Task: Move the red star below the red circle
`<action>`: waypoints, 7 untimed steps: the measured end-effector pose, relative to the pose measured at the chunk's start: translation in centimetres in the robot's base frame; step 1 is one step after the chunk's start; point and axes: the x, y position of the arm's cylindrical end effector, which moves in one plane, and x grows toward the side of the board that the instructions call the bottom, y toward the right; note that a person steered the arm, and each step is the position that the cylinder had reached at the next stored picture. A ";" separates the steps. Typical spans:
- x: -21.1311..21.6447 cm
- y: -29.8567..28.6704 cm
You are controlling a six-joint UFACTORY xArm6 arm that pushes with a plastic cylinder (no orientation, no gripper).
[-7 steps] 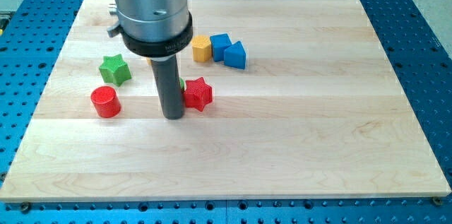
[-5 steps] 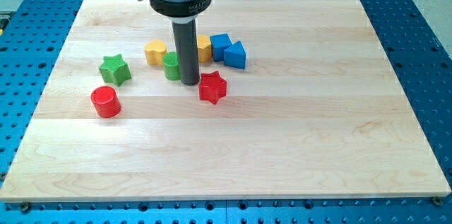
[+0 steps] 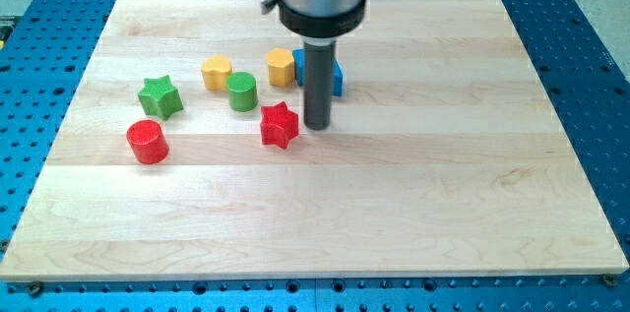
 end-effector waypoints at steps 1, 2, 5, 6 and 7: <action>3.6 -7.9; 6.0 -8.6; 10.8 -13.2; 10.9 -11.5; 10.6 -12.3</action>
